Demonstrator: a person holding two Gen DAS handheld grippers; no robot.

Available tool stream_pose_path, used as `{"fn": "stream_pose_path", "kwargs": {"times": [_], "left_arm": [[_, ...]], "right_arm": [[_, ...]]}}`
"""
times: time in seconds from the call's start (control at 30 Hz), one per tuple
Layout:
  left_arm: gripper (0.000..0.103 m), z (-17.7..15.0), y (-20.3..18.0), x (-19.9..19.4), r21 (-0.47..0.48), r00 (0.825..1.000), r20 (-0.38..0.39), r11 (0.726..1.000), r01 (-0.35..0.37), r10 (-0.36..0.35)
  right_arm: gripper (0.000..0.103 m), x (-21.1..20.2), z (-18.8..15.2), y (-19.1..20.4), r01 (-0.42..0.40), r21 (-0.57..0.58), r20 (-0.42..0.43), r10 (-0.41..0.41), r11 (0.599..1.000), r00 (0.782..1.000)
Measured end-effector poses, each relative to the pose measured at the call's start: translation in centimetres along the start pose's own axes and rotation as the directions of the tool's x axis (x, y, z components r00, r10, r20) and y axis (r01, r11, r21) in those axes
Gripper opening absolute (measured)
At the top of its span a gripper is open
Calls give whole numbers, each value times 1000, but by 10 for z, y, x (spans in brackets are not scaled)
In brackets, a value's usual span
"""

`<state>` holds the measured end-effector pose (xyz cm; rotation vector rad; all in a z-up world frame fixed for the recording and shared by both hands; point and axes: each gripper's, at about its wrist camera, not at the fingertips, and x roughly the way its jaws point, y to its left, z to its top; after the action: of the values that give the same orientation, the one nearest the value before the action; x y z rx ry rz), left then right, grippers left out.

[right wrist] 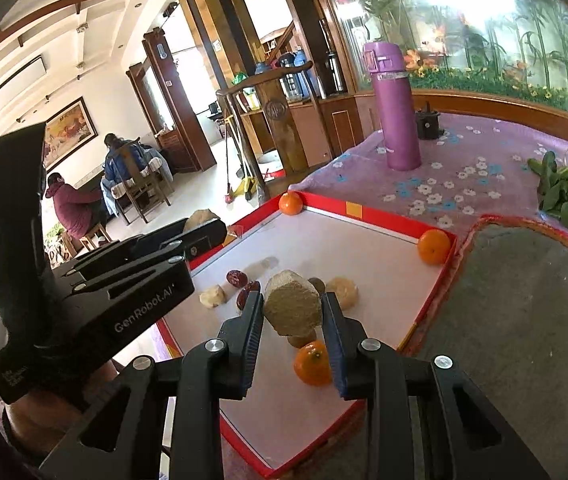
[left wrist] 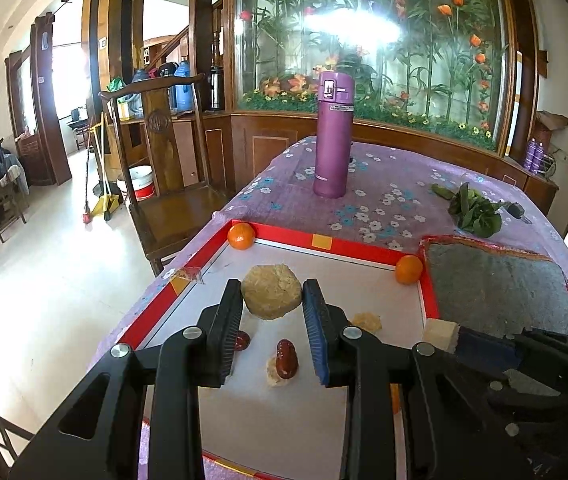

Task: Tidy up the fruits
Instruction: 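Carry both pastry pieces into the white tray and open both tools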

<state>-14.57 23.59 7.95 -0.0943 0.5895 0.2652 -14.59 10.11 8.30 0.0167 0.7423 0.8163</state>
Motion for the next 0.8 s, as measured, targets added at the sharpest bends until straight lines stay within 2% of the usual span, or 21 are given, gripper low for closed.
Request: {"fn": "stream_pose_path", "kwargs": {"times": [0.4,0.8], "left_arm": [[28,-9,3,10,2,999,-35,1000,-15,15],[29,-19,3,18,21,996,-76,999,-36,38]], "right_arm": [[30,16,-4,-2,36,12,-24,-36,999,999],[30,38,-6,-21,90,77,-67,-85,993,994]]}}
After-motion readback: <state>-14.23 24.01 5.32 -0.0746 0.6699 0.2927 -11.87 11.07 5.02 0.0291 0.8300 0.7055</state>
